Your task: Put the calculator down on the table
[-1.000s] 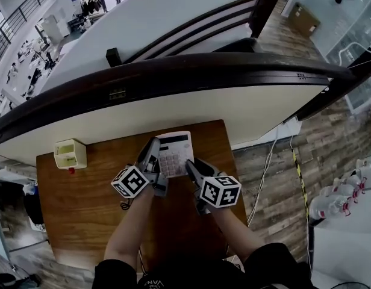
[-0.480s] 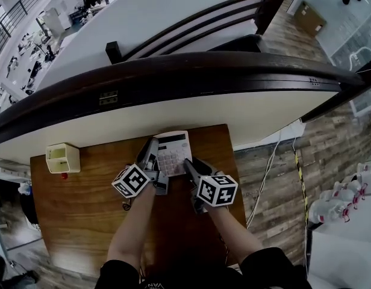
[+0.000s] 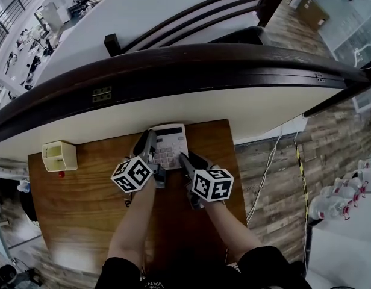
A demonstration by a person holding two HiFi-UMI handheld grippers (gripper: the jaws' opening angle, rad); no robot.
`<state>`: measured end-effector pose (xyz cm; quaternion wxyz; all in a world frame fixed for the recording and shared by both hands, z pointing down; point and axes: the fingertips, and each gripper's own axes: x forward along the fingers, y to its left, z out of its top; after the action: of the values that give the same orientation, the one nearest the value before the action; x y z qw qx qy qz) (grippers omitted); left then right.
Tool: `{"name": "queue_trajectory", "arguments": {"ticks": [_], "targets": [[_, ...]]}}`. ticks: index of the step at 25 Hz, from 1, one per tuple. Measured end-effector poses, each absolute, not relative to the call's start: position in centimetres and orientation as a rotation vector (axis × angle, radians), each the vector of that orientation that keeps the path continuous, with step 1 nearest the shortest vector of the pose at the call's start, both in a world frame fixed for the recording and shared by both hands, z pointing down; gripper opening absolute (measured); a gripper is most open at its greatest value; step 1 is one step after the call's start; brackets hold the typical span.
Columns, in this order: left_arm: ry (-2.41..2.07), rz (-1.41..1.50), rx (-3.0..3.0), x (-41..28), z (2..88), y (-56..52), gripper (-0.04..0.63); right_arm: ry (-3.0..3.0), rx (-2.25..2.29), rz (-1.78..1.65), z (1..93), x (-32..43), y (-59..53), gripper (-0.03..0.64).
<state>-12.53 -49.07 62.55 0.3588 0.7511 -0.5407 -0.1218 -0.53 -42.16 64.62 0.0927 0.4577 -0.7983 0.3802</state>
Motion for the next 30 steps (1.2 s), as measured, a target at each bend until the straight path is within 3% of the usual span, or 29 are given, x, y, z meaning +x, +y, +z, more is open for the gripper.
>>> {"name": "queue_trajectory", "arguments": {"ticks": [19, 30], "targets": [[-1.564, 0.274, 2.197, -11.3, 64.3, -49.1, 0.109, -2.236, 1.333, 0.880, 65.7, -1.4, -42.8, 0.116], [-1.558, 0.261, 2.164, -13.1, 64.2, -48.1, 0.169, -2.247, 1.384, 0.861, 65.0, -0.5, -42.0, 0.117]]}}
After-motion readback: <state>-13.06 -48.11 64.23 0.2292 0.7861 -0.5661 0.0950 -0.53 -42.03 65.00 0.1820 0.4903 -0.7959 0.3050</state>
